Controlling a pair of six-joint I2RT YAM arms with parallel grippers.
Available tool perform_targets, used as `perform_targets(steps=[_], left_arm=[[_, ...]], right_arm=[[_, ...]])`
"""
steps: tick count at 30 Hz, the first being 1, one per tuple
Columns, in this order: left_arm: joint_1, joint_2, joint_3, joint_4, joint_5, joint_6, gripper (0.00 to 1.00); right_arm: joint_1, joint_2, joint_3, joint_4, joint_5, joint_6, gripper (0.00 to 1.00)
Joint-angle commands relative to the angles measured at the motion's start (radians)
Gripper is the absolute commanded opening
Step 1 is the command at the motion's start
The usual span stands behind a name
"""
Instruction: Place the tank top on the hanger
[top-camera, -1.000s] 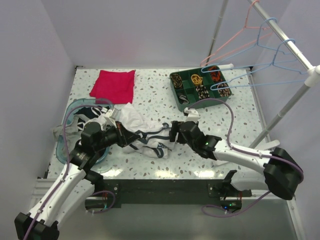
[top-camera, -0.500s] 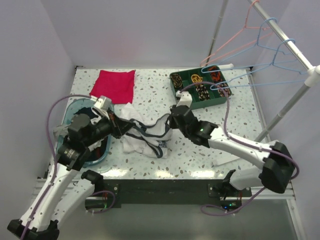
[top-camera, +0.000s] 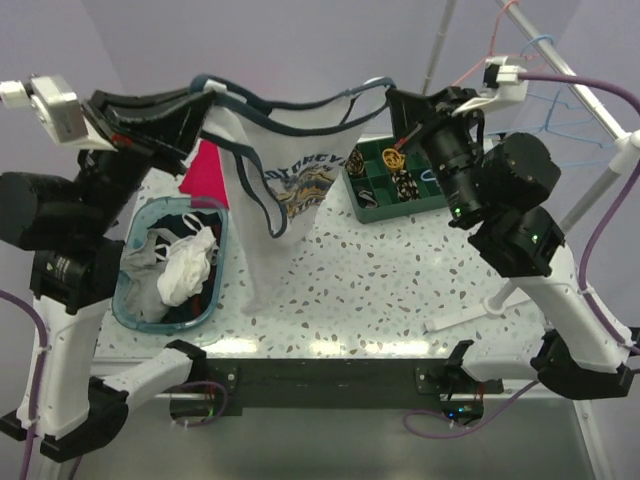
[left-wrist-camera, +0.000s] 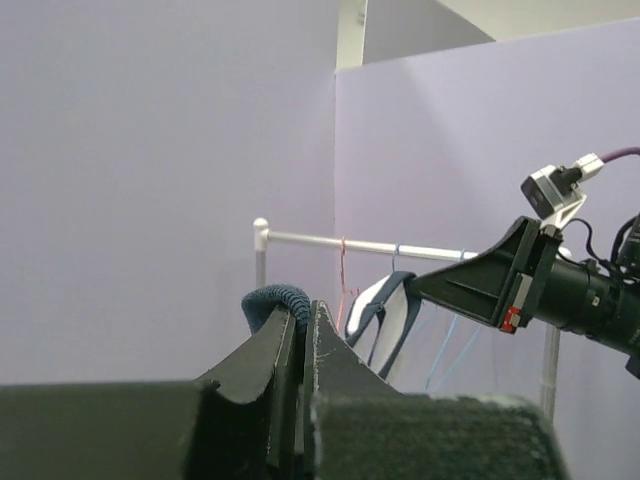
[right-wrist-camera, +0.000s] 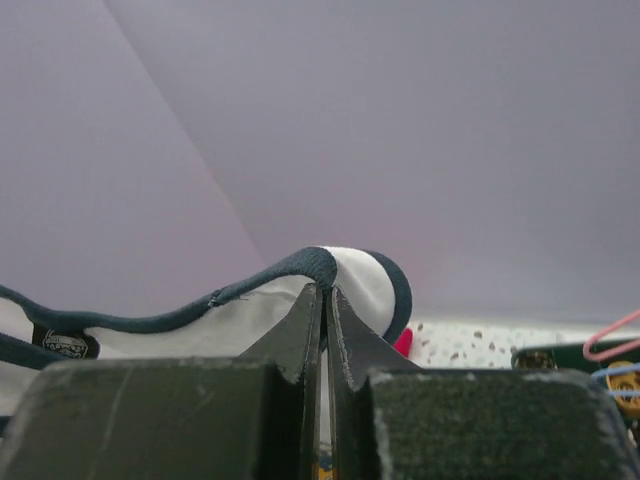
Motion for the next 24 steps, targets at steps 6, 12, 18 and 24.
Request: perform_targets(steps=[6, 12, 18, 24], left_arm=[[-0.001, 0.241, 0.359, 0.141, 0.037, 0.025, 0.00], [-0.001, 0.104, 0.007, 0.208, 0.021, 0.025, 0.00], [-0.001, -0.121, -0.573, 0.313, 0.067, -0.099, 0.00], [-0.001, -0.275, -1.108, 0.374, 0.132, -0.265, 0.00]], right_arm=[[0.003, 0.129, 0.334, -0.047, 0.017, -0.158, 0.00], [0.002, 0.034, 0.118, -0.108, -0.016, -0.050, 0.00], [0.002, -0.115, -0.293, -0.253, -0.102, 0.238, 0.00], [0.005, -0.283, -0.866, -0.225, -0.182, 0.451, 0.00]])
